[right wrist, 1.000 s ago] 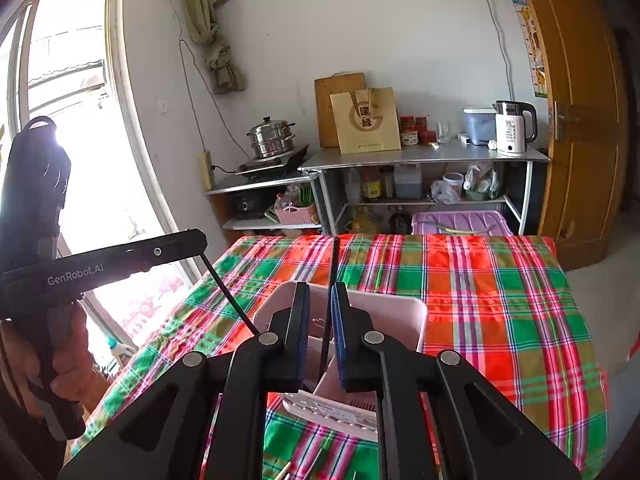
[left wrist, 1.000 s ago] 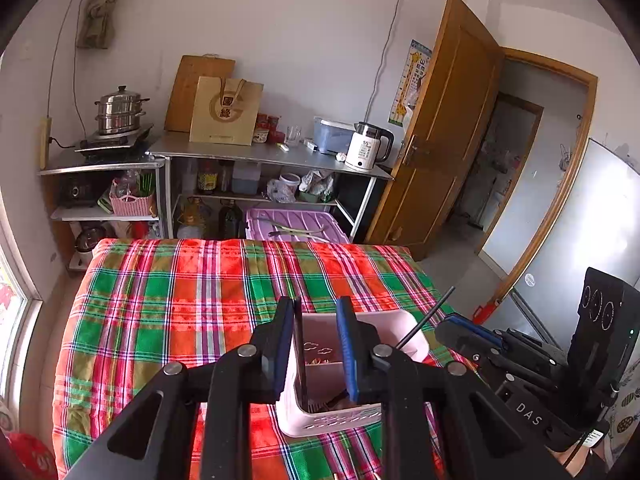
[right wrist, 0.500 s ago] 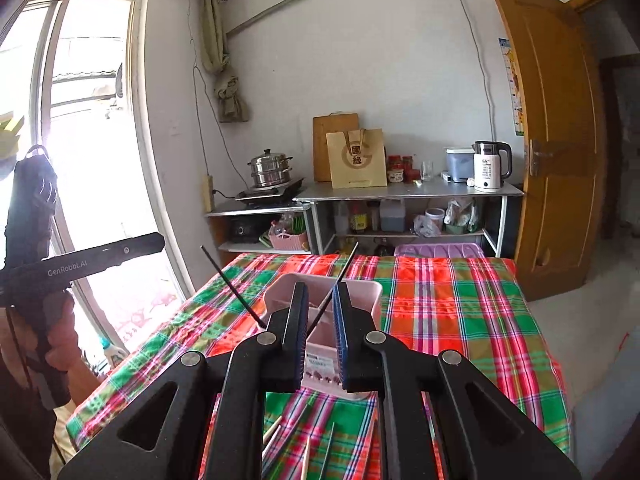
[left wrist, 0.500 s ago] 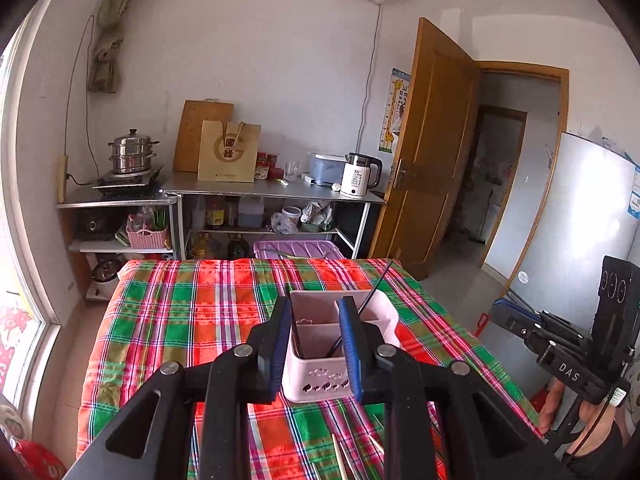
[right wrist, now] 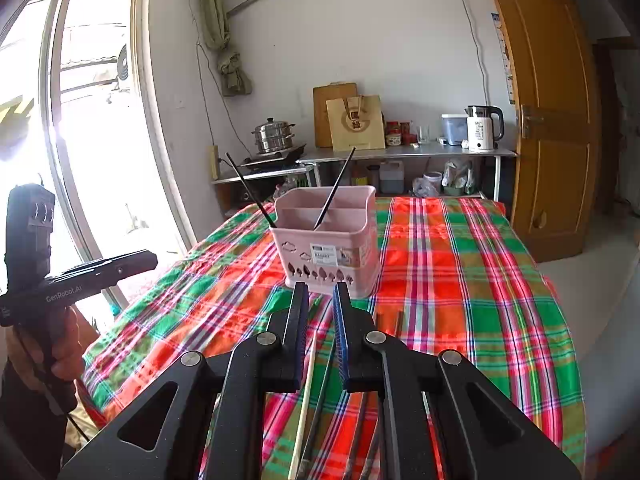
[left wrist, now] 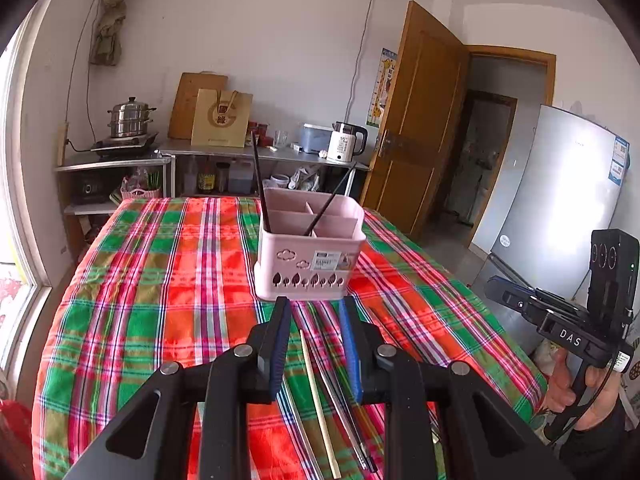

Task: Organize utensils
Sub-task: 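Move both tools back to the chopstick row and grasp one black chopstick each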

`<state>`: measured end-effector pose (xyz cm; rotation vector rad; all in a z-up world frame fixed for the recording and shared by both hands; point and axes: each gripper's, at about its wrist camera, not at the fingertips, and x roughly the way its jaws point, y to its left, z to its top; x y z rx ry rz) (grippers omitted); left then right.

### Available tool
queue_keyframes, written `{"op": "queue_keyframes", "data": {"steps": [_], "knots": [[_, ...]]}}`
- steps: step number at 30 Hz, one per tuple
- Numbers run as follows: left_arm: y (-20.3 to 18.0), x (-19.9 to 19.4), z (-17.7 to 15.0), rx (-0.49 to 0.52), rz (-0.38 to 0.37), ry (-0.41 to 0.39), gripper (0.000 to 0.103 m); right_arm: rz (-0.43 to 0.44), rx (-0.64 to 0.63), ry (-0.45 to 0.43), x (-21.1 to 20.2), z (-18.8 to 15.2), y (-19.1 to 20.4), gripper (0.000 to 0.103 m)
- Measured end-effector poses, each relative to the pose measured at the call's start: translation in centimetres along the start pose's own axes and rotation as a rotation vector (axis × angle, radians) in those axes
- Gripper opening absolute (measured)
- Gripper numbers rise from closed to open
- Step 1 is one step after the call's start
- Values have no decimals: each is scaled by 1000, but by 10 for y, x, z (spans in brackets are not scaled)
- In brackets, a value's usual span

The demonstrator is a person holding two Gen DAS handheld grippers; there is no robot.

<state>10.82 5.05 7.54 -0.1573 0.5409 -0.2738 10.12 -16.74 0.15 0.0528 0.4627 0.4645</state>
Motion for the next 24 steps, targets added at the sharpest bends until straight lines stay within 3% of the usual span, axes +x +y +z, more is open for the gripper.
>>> {"op": "queue_keyframes", "data": {"steps": [8,24], "knots": [[2,12,-29,-16,-2,65,24,-11,13,25,1,-14,-4,13],[-6,79,-36,-25,-50,221,24,-37,45,143,47,-31,-28,13]]}}
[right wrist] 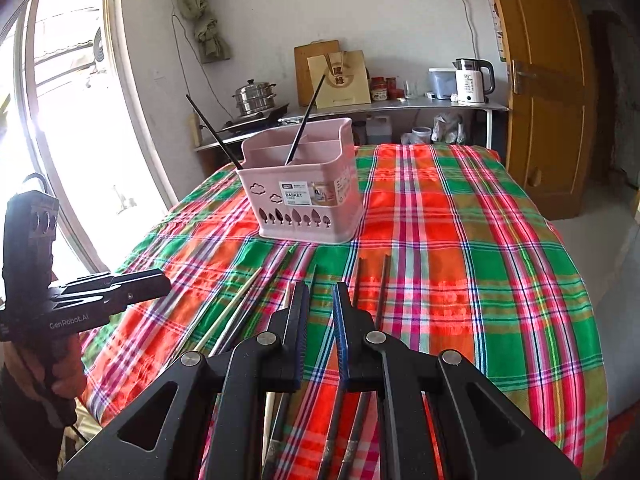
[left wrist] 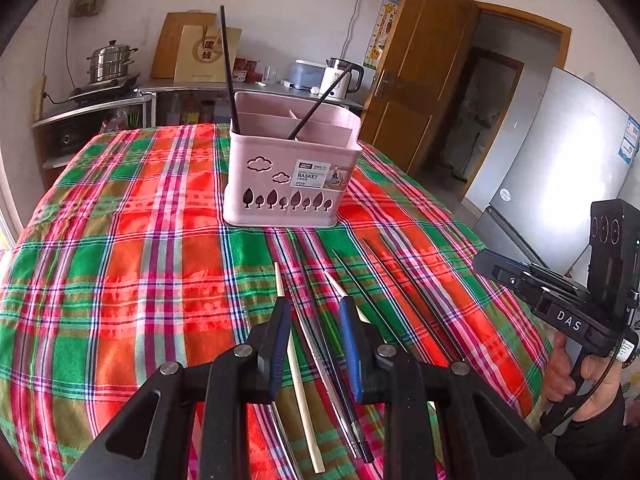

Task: Organize utensils
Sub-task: 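Move both tools back to the chopstick row and grasp one black chopstick each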

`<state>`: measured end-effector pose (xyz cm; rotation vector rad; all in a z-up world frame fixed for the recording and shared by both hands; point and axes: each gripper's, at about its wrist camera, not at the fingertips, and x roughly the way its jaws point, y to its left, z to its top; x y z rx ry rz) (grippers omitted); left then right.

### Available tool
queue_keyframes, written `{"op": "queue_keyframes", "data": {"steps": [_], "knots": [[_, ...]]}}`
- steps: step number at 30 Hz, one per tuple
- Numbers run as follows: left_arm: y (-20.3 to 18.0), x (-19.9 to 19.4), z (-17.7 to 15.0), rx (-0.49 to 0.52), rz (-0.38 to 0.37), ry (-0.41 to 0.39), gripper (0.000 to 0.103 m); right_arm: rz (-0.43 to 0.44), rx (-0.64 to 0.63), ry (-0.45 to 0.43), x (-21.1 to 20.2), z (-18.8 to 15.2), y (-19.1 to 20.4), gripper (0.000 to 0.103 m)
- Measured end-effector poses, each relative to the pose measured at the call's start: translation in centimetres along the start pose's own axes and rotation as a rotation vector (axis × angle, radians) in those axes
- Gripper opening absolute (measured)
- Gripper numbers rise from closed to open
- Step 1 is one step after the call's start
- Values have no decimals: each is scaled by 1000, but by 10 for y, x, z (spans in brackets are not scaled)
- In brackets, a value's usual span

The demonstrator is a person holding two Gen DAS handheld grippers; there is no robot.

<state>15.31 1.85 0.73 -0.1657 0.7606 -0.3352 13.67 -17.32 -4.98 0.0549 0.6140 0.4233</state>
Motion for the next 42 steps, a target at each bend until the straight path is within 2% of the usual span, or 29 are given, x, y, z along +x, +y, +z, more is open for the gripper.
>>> {"op": "queue_keyframes", "data": {"steps": [6,18,29,36,42], "knots": [[-2,46,15,19,-4,90,24,-22,-7,72,31,2,-11,13],[7,117,38,35,34,212,24,-50,-16,190,88,10,-26,12],[8,143,46,55,65,263,24,-75,-24,248,118,16,-29,12],[-2,153,47,98,91,266,24,-90,-41,271,128,17,-27,12],[-7,159,50,93,113,262,14,-113,-80,281,134,18,-18,12]]}}
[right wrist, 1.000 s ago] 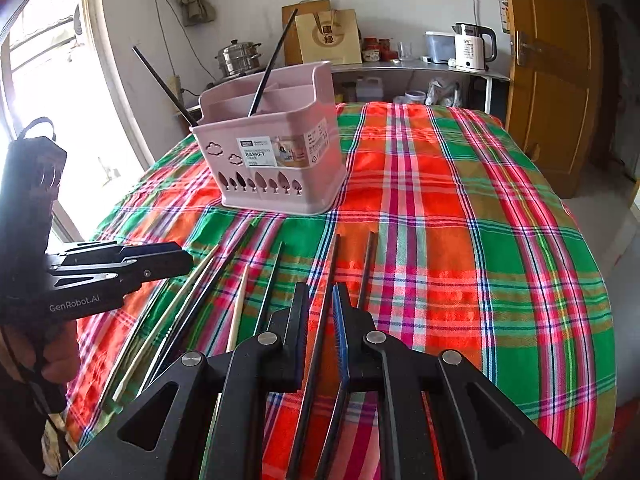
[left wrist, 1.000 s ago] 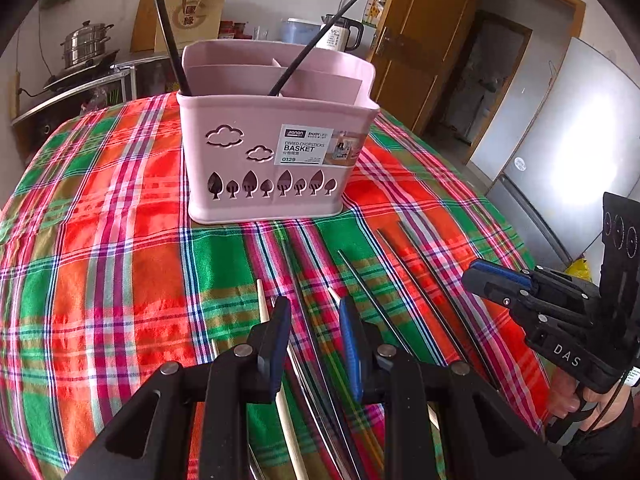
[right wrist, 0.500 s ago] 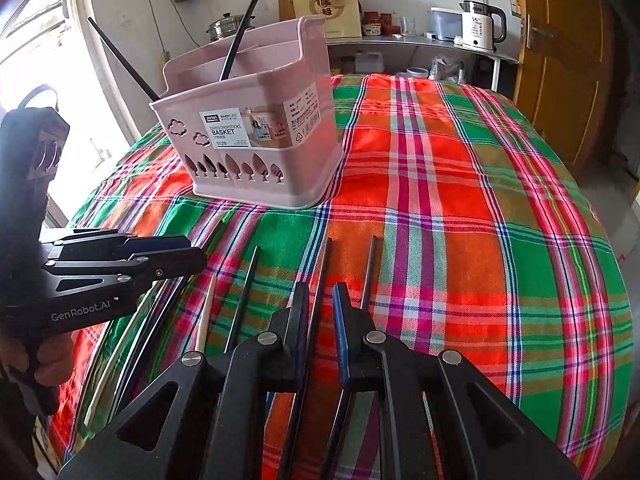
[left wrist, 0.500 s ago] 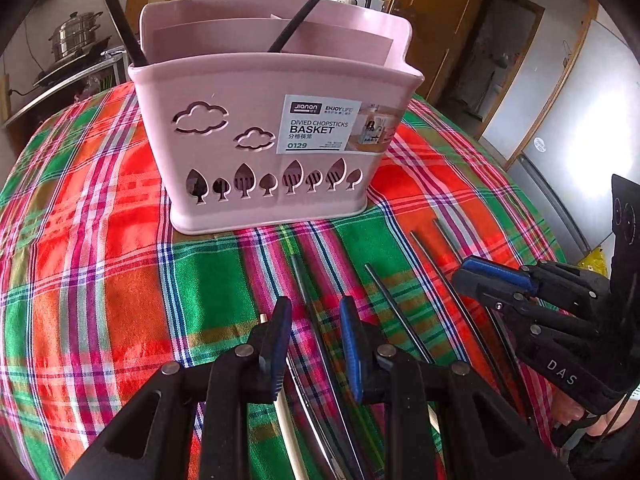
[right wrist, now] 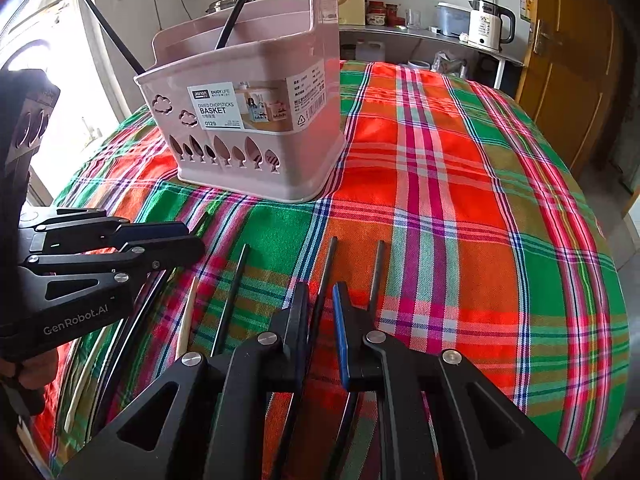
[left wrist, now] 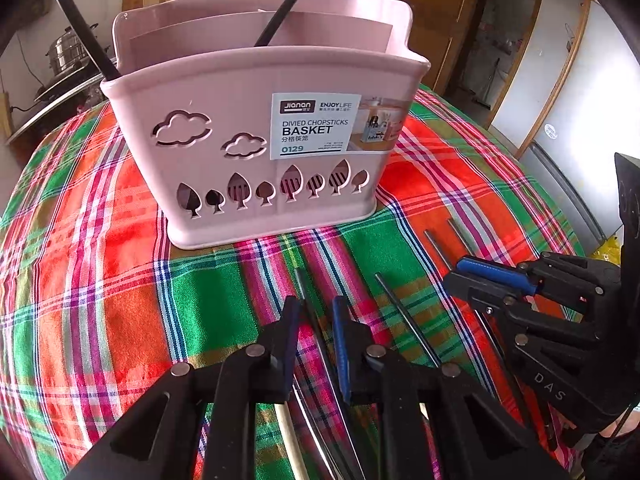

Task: Organize utensils
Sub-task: 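Move both tools back to the chopstick row and grasp one black chopstick each, then lift both held black chopsticks and carry them over the pink basket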

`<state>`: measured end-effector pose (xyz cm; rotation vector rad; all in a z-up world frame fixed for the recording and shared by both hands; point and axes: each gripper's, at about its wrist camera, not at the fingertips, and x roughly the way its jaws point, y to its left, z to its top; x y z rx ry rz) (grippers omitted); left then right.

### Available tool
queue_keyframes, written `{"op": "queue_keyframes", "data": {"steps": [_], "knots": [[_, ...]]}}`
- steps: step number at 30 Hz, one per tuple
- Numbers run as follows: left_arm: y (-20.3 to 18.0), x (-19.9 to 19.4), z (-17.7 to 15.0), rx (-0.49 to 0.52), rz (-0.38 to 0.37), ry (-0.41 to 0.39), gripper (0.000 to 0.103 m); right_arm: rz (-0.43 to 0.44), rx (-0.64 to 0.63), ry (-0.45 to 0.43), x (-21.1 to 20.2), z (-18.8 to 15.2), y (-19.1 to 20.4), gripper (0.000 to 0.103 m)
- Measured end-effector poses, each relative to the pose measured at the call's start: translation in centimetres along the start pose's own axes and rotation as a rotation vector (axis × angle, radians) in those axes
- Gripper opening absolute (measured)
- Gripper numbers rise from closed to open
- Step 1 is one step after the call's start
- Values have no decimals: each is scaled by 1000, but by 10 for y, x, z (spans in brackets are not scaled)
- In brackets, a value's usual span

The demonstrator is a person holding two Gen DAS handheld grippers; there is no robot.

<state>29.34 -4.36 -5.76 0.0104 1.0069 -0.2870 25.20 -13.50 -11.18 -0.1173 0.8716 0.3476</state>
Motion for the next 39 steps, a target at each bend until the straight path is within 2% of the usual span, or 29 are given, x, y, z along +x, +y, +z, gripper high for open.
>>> {"op": "queue_keyframes", "data": {"steps": [3,8,13,17,23,33,39], "knots": [[4,-1,2,-7,6,3,10,-5,-2,-2,0,0,0,8],[4,0,5,3,16,11,8,8,15,-3,0,1,-1,7],[4,-2,9,-23,-24,20,6,21,24,-20,-7,2,1,6],[7,-14,11,-40,-47,-2,6,30,16,-57,-23,4,4,6],[9,-61,19,-45,-78,-87,5,40,5,-137,-59,14,9,6],[-1,-162,32,-12,-112,-290,4,49,2,-314,-131,32,15,5],[-13,-202,34,12,-118,-369,4,47,4,-400,-165,36,16,5]]}}
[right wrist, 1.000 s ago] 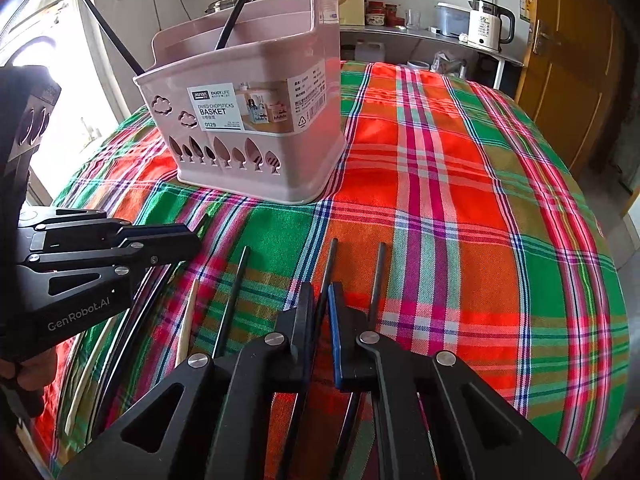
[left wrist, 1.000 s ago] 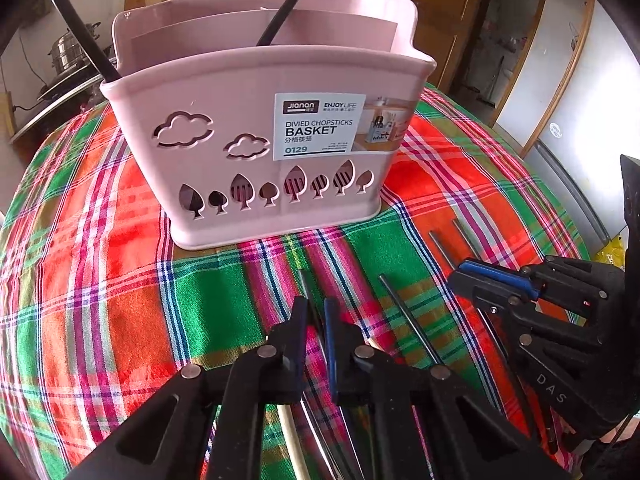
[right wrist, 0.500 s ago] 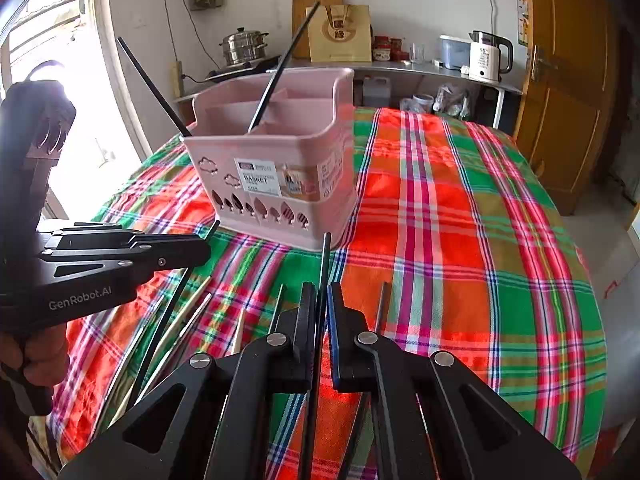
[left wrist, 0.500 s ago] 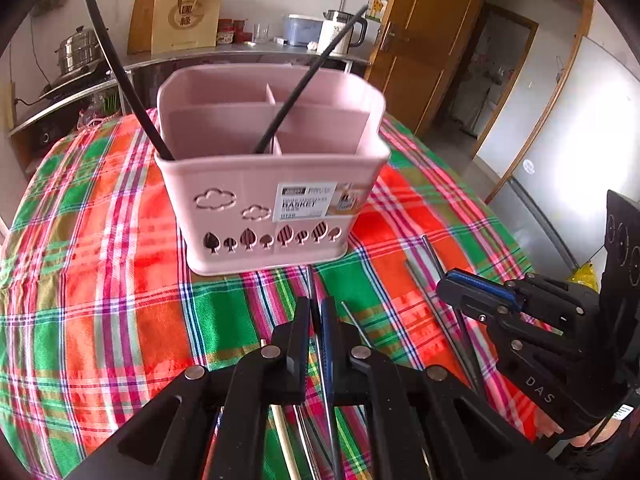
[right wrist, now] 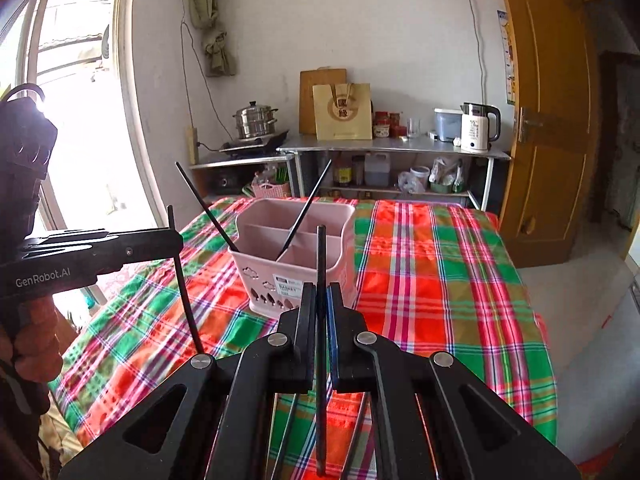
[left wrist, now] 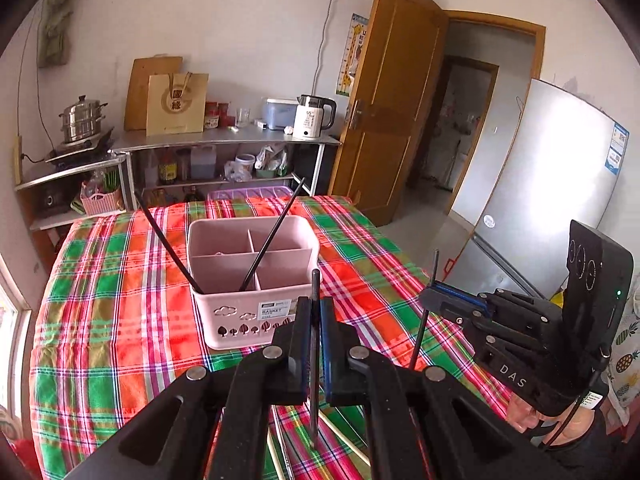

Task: Organize utensils
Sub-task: 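Lift both held black chopsticks and carry them over the pink basket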

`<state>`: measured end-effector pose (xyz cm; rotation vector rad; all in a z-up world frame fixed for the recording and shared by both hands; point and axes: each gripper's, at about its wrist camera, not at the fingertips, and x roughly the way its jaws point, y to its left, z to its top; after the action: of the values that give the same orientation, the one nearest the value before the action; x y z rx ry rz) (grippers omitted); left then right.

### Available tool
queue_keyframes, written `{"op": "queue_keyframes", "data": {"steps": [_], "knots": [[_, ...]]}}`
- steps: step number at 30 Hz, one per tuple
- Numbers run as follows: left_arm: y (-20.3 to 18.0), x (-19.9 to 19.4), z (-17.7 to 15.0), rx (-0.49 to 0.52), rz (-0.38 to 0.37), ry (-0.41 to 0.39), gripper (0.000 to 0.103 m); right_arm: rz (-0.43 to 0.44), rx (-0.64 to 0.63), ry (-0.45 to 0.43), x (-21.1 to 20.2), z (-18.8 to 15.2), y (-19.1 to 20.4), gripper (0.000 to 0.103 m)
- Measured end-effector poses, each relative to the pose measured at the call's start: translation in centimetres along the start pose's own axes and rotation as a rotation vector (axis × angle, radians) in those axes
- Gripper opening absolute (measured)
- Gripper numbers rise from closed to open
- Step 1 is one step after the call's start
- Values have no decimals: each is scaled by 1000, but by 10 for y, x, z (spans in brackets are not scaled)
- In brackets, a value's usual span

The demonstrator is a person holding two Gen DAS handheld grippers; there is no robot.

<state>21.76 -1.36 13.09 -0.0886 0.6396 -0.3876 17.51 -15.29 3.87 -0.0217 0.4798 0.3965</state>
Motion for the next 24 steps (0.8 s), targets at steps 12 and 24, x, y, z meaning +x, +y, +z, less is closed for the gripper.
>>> {"op": "queue_keyframes", "data": {"steps": [12,24], "knots": [[-2,-5,-5,-2,9,0,4,4,0,-17,-11,-7,-1,5],[2,-18,19,15,31,-8,4,29,-33,-65,-23,18,7,5]]}}
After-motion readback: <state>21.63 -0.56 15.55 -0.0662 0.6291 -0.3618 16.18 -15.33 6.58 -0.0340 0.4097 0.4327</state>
